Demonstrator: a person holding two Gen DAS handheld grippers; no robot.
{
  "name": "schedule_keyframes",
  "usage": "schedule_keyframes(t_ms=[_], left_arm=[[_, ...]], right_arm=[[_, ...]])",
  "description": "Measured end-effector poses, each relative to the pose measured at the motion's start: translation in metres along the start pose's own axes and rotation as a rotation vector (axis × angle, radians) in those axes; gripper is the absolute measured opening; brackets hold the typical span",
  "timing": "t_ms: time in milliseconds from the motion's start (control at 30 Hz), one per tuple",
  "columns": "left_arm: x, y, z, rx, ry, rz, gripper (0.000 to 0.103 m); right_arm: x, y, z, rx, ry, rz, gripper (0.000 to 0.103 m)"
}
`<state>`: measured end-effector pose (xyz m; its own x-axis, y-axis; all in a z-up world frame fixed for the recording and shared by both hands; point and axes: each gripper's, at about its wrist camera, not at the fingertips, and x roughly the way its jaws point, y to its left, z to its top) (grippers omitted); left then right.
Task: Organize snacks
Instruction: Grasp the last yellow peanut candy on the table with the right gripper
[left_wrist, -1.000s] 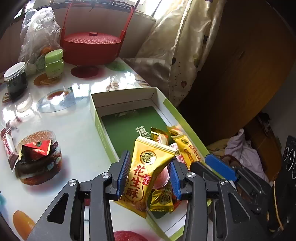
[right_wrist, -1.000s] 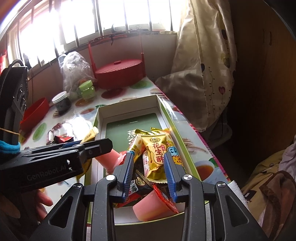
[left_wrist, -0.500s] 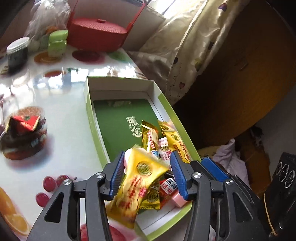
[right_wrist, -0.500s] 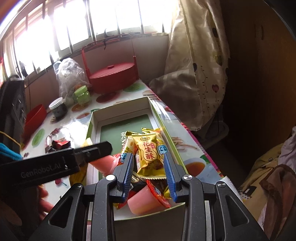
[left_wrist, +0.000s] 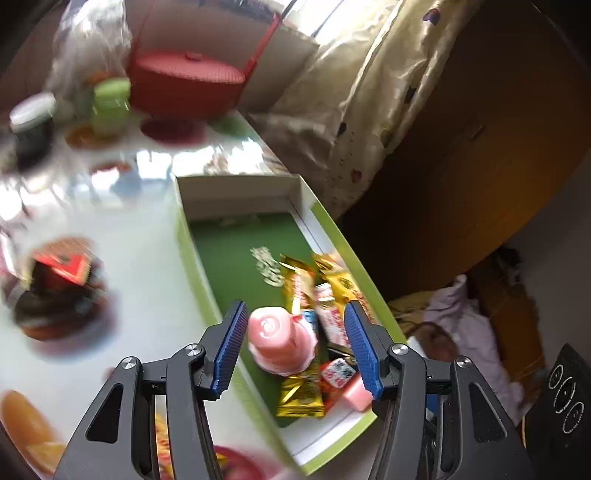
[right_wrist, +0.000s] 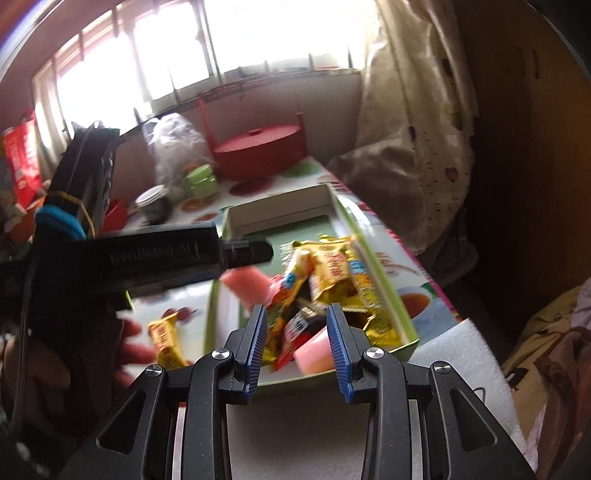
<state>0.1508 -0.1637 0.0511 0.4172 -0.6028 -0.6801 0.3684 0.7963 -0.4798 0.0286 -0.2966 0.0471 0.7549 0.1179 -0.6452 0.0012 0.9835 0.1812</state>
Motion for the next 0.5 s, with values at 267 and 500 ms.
schedule_keyframes(t_ms=[267,500], left_arm=[[-0.041,0.016,-0.004,0.054,-0.048,0.021,0.056],[-0.075,0.059,-0.010,-0.020,-0.109,0.096,0.056]], right_arm=[[0.006,0.036,0.000,-0.110,0.041,0.216,0.033],[0.023,0.083,-0.009,-0.241,0.118,0.316,0.040]])
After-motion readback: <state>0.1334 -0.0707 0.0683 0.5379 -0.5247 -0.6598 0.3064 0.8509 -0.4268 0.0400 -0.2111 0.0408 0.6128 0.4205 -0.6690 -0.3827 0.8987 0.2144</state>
